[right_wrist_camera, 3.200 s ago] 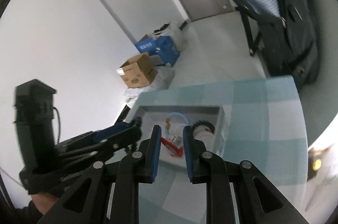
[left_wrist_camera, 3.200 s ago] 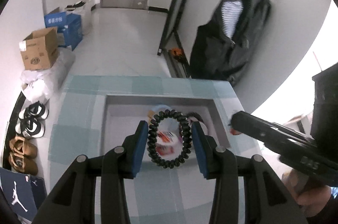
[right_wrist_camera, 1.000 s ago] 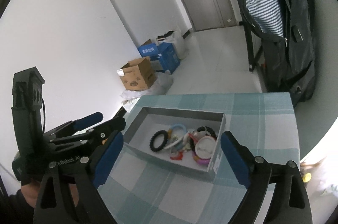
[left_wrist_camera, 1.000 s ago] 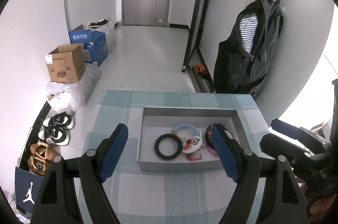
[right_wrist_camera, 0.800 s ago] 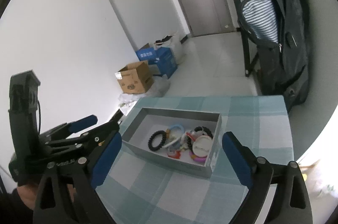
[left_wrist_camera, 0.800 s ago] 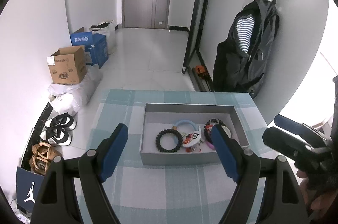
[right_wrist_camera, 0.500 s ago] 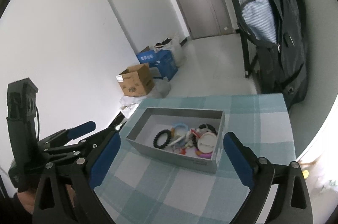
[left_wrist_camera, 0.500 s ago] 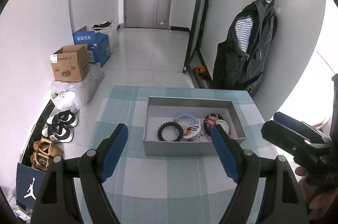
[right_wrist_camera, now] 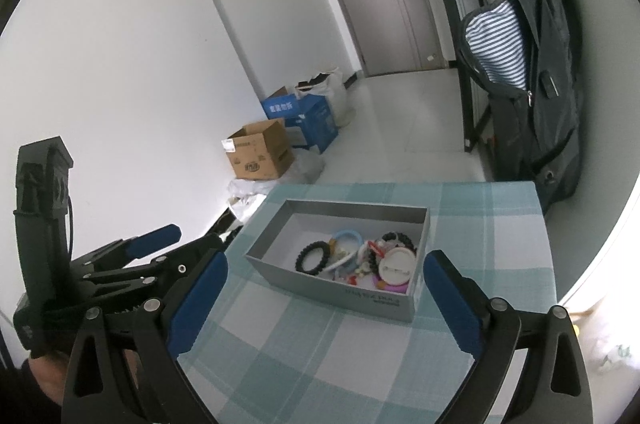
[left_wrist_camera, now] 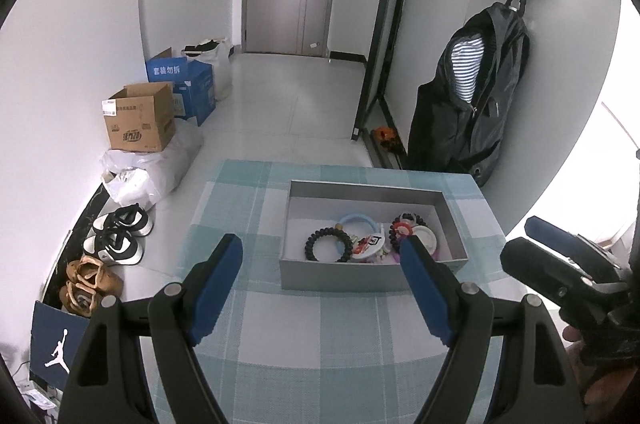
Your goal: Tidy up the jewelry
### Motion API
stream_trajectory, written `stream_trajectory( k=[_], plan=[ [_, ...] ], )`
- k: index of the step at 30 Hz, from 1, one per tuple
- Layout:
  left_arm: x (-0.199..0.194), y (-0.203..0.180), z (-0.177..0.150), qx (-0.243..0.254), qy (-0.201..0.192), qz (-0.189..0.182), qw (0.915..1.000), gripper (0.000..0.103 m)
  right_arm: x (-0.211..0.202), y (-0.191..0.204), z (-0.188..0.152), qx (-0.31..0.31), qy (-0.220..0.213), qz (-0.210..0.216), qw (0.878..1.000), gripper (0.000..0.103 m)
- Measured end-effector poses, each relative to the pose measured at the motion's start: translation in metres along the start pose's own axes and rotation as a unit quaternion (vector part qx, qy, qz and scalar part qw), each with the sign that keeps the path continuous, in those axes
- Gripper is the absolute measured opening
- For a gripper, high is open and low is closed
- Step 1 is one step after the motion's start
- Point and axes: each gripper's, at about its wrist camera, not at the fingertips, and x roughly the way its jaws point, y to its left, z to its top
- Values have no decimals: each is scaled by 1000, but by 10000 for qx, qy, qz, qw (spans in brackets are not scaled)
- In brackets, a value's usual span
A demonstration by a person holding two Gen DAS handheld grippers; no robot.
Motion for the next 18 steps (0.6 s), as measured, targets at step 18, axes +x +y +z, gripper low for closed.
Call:
stream_trajectory(
  k=[18],
  plan=[
    [0,-2,1,25,-2,-95,10000,77,-2,-3,0,21,19,-41,10000,99]
  ],
)
